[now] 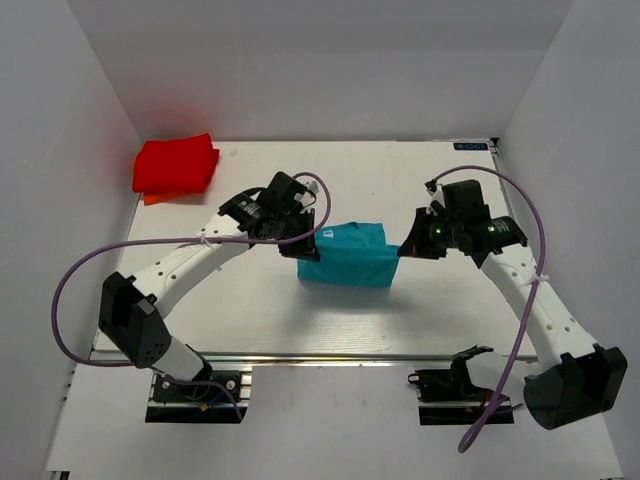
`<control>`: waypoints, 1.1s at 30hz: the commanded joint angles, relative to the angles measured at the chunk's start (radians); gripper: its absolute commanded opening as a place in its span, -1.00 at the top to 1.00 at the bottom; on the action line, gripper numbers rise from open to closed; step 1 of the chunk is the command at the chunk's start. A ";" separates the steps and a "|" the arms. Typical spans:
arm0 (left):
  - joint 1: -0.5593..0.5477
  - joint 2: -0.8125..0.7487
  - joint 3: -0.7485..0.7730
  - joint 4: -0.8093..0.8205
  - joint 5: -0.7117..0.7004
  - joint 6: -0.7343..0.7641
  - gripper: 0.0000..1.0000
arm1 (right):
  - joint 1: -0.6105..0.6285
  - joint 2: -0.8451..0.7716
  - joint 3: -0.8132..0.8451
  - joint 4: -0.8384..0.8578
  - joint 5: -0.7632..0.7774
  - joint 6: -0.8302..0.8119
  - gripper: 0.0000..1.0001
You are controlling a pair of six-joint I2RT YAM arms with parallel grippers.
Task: Fold and stack the t-shirts
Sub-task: Fold the long partially folded tshirt into a neat square
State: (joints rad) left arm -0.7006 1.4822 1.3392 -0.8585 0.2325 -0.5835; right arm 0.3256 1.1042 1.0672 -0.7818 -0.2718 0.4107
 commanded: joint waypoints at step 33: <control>0.220 0.510 0.380 -0.010 -0.136 0.005 0.83 | -0.065 0.718 0.422 0.167 0.051 -0.015 1.00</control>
State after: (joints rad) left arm -0.5095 1.9949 1.6699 -0.8886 0.0883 -0.6014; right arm 0.2821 1.8214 1.4666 -0.6685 -0.2459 0.3912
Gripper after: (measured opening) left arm 0.097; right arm 0.009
